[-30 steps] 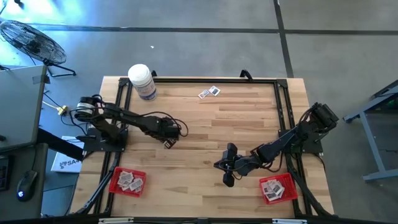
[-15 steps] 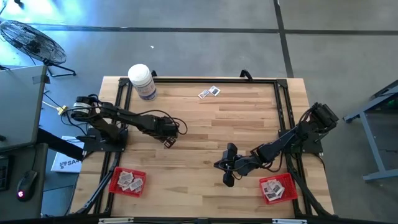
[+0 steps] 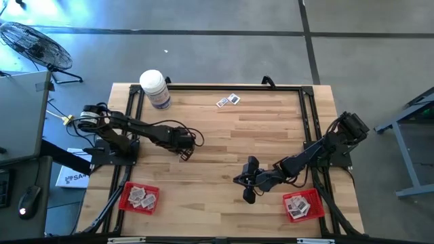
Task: Pick & Place First Aid Supplies
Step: Put the towelette pack into the right red bin
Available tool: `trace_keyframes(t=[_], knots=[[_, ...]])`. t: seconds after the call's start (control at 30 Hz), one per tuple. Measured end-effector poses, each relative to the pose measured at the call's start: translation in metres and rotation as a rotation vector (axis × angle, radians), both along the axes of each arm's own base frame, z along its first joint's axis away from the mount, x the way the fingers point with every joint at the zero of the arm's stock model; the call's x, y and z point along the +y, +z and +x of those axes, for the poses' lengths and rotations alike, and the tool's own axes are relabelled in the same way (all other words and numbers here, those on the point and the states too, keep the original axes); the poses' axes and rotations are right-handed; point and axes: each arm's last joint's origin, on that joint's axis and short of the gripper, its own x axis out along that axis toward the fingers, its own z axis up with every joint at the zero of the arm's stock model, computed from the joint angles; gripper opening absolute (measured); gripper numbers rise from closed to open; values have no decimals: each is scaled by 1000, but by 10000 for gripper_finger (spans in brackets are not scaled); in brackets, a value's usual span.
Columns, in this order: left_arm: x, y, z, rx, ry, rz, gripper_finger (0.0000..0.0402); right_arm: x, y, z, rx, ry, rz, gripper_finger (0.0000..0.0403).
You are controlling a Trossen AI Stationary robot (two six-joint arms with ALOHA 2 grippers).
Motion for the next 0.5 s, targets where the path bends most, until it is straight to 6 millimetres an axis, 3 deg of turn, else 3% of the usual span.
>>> trace_keyframes(t=[0.27, 0.5], knots=[[-10, 18, 12, -40, -40, -18, 1, 1, 0, 0, 5, 16, 12, 28], [-54, 49, 41, -337, -247, -51, 0, 7, 3, -1, -44, 78, -103, 40]])
